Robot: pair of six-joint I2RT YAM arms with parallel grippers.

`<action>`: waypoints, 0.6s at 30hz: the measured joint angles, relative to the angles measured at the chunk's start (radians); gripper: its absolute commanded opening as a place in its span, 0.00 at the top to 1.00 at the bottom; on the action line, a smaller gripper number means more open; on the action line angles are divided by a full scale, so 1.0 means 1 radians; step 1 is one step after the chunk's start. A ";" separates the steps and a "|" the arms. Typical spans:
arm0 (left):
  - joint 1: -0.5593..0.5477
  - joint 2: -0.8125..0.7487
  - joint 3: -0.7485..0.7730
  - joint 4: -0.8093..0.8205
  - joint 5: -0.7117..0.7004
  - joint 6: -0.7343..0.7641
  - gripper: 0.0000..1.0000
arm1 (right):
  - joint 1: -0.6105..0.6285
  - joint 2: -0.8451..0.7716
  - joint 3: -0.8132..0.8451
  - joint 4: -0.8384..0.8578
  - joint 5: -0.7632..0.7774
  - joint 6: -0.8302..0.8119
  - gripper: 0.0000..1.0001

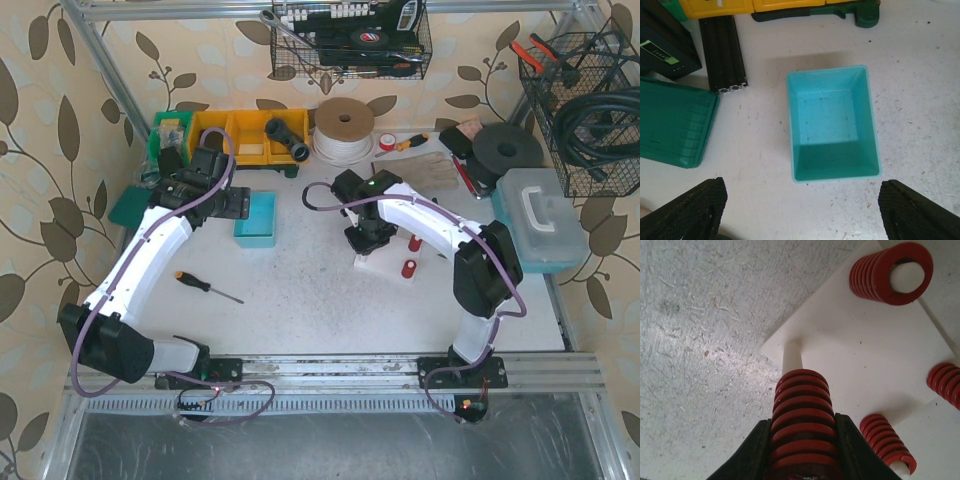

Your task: Install the large spring

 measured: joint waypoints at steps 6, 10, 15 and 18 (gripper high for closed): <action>-0.010 0.000 0.002 -0.016 -0.049 0.021 0.14 | 0.000 0.019 0.016 0.009 0.017 0.003 1.00; -0.014 0.002 0.006 -0.021 -0.062 0.027 0.14 | 0.000 0.026 0.022 0.007 0.016 0.003 1.00; -0.017 0.004 0.016 -0.022 -0.075 0.029 0.14 | 0.003 0.031 0.026 0.002 0.014 0.007 1.00; -0.021 0.004 0.018 -0.022 -0.079 0.029 0.13 | 0.006 0.039 0.035 -0.008 0.013 0.012 1.00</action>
